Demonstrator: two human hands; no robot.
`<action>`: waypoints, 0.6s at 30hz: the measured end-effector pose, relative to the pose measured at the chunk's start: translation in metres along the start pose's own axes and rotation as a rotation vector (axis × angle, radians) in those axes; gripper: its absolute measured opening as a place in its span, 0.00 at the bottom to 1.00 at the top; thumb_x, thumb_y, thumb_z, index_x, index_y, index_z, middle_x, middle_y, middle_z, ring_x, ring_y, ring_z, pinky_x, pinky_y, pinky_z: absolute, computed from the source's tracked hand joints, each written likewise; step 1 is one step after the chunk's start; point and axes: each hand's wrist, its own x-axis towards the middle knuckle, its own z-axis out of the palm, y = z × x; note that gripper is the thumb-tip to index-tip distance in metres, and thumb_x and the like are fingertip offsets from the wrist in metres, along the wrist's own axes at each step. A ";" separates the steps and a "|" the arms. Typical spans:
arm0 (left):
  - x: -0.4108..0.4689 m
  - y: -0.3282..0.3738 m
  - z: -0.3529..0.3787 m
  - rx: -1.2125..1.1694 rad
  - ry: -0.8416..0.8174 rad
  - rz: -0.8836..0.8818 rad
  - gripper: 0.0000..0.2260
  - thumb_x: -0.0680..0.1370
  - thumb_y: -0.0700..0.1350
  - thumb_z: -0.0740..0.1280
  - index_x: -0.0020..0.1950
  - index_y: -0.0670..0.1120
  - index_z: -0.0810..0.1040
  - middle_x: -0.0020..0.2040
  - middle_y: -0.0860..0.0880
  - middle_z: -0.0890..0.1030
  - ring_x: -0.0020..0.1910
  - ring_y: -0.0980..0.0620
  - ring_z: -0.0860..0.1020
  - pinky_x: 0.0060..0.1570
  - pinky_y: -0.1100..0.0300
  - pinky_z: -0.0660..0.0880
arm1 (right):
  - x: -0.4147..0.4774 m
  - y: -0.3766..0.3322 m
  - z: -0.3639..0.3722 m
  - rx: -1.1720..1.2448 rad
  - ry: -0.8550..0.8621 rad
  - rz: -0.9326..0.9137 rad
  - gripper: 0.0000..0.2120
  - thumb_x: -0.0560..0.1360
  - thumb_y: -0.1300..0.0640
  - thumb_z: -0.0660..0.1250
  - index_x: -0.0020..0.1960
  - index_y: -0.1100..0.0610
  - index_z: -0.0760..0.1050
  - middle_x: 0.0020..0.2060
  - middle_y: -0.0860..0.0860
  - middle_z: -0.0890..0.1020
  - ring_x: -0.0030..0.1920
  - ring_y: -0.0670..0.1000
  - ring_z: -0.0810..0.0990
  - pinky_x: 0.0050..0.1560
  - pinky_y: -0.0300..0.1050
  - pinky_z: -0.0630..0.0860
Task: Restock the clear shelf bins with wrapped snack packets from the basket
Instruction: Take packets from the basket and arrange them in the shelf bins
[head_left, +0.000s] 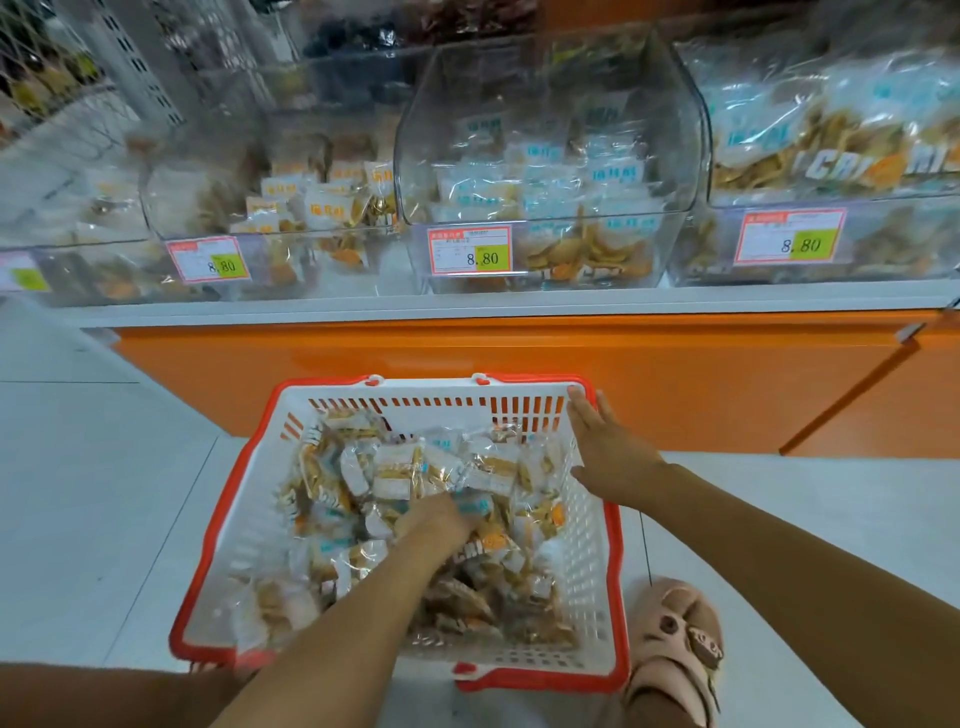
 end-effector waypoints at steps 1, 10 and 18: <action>0.000 0.000 0.002 -0.086 -0.020 -0.008 0.23 0.77 0.60 0.61 0.61 0.43 0.76 0.56 0.47 0.79 0.52 0.50 0.78 0.52 0.56 0.76 | 0.001 0.001 0.000 -0.001 -0.005 0.000 0.38 0.80 0.56 0.59 0.77 0.57 0.35 0.76 0.50 0.33 0.76 0.57 0.33 0.66 0.54 0.71; -0.033 -0.005 -0.019 -1.019 -0.542 -0.142 0.08 0.78 0.47 0.67 0.54 0.45 0.78 0.35 0.48 0.79 0.19 0.60 0.64 0.17 0.70 0.61 | -0.014 -0.005 -0.012 -0.116 -0.011 -0.053 0.30 0.81 0.47 0.56 0.77 0.58 0.52 0.78 0.54 0.49 0.77 0.60 0.42 0.75 0.59 0.44; -0.094 0.003 -0.097 -0.873 -0.104 0.390 0.20 0.74 0.51 0.72 0.58 0.40 0.76 0.35 0.46 0.83 0.32 0.52 0.78 0.34 0.63 0.71 | -0.035 -0.012 -0.106 0.837 -0.062 -0.009 0.28 0.73 0.39 0.67 0.62 0.60 0.77 0.58 0.54 0.81 0.56 0.52 0.80 0.57 0.45 0.78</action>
